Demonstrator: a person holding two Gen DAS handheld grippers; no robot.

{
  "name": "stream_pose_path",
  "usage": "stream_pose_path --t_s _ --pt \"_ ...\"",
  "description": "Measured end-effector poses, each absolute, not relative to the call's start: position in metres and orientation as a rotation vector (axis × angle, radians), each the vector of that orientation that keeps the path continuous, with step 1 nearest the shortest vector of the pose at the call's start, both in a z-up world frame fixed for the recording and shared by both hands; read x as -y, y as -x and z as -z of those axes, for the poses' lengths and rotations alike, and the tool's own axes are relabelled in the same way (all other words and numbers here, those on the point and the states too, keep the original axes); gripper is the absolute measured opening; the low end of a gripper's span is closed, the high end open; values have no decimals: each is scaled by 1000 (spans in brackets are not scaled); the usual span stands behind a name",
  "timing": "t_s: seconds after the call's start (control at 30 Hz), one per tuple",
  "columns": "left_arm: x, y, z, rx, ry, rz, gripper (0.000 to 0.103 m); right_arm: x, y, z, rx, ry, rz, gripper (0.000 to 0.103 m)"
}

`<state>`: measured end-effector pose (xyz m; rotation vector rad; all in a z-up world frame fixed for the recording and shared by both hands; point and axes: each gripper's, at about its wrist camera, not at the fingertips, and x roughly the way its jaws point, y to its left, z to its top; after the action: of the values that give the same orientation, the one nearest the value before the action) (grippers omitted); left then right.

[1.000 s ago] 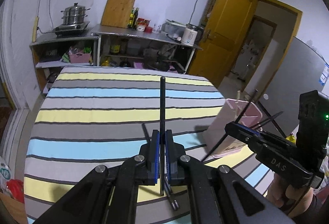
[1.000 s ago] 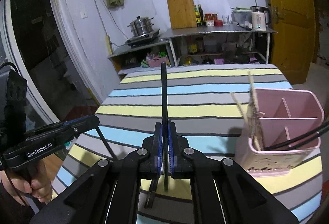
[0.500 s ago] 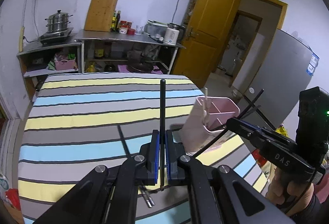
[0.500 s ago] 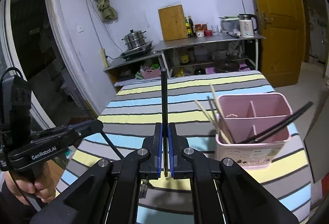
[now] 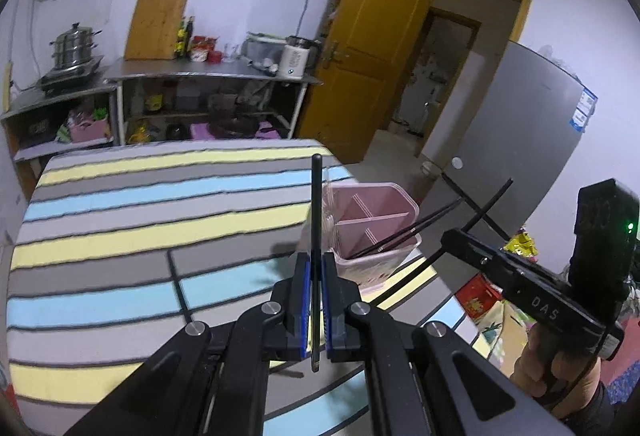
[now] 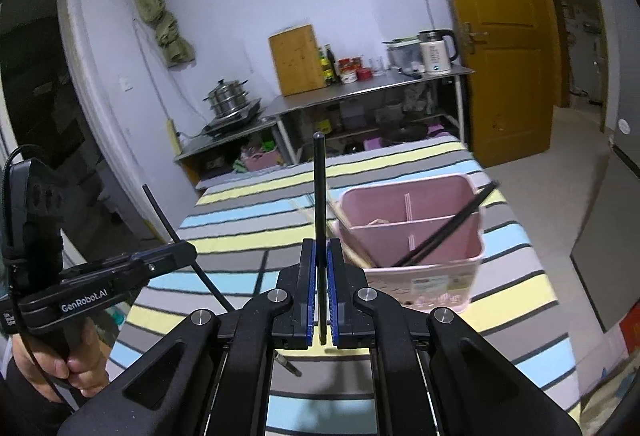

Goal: Organize utensils
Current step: 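Lift both held chopsticks and lower them into the pink holder, then lower the black chopsticks into the holder and open both grippers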

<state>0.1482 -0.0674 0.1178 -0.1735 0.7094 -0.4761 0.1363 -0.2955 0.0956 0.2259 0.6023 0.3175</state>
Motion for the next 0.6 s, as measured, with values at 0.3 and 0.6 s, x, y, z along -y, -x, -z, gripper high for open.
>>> stream_pose_path --t_s 0.3,0.6 --pt "97 -169 -163 -616 151 535 5 325 -143 -132 -502 -239 -273 5" --pt "125 -203 -189 -555 130 546 5 333 -161 -149 -442 -235 -236 5"
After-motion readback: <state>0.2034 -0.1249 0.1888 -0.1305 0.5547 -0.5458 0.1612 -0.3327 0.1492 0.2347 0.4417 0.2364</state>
